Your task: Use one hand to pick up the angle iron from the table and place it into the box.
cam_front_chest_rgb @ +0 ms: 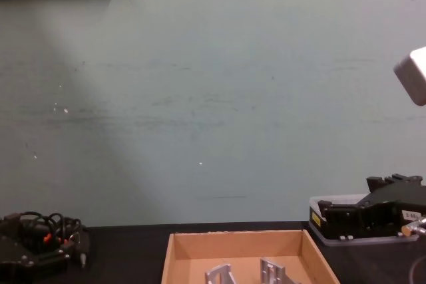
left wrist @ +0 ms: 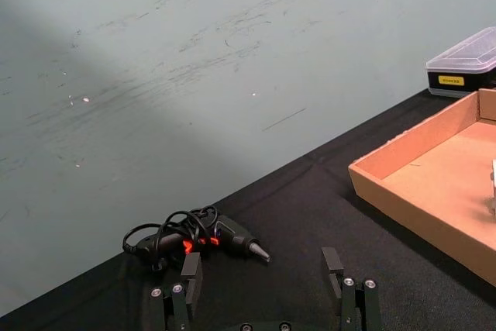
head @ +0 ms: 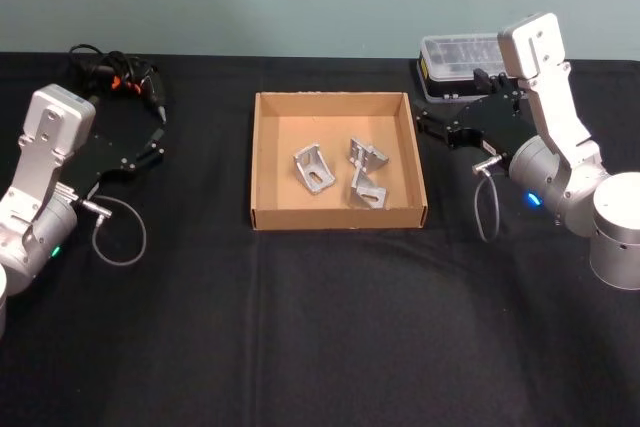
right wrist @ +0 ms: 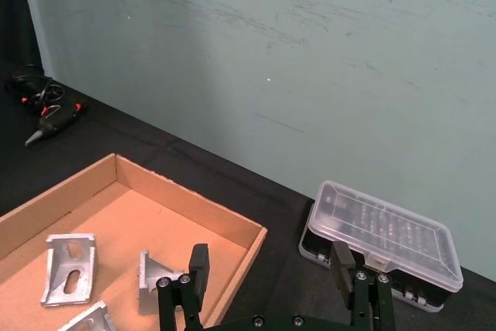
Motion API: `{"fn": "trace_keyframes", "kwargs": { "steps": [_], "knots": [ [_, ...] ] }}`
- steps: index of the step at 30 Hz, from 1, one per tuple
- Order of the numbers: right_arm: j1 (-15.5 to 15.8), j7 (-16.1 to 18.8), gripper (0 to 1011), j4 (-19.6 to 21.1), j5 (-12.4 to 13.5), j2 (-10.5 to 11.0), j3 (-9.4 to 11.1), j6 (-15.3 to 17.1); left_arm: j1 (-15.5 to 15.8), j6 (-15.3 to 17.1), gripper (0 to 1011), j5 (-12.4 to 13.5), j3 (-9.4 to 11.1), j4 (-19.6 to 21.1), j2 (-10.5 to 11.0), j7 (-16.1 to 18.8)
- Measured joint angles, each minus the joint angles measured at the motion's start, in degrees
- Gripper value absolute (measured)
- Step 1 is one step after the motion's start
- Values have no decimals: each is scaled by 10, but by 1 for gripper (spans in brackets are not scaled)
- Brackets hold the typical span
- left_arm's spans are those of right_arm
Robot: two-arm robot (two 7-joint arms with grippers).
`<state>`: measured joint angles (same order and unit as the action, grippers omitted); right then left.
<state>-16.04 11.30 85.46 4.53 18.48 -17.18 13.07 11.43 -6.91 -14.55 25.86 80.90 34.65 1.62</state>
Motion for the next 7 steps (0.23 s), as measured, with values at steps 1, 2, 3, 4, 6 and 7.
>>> {"fn": "trace_keyframes", "kwargs": {
  "steps": [1, 2, 3, 4, 6, 7],
  "knots": [
    [0, 0, 1000, 0, 0, 0, 0, 0, 0, 0, 1000, 0, 0, 0, 0, 0],
    [0, 0, 1000, 0, 0, 0, 0, 0, 0, 0, 1000, 0, 0, 0, 0, 0],
    [0, 0, 1000, 0, 0, 0, 0, 0, 0, 0, 1000, 0, 0, 0, 0, 0],
    [0, 0, 1000, 0, 0, 0, 0, 0, 0, 0, 1000, 0, 0, 0, 0, 0],
    [-1, 1, 1000, 0, 0, 0, 0, -1, 0, 0, 1000, 0, 0, 0, 0, 0],
    [-1, 1, 1000, -1, 1, 0, -1, -1, 0, 0, 1000, 0, 0, 0, 0, 0]
  ]
}}
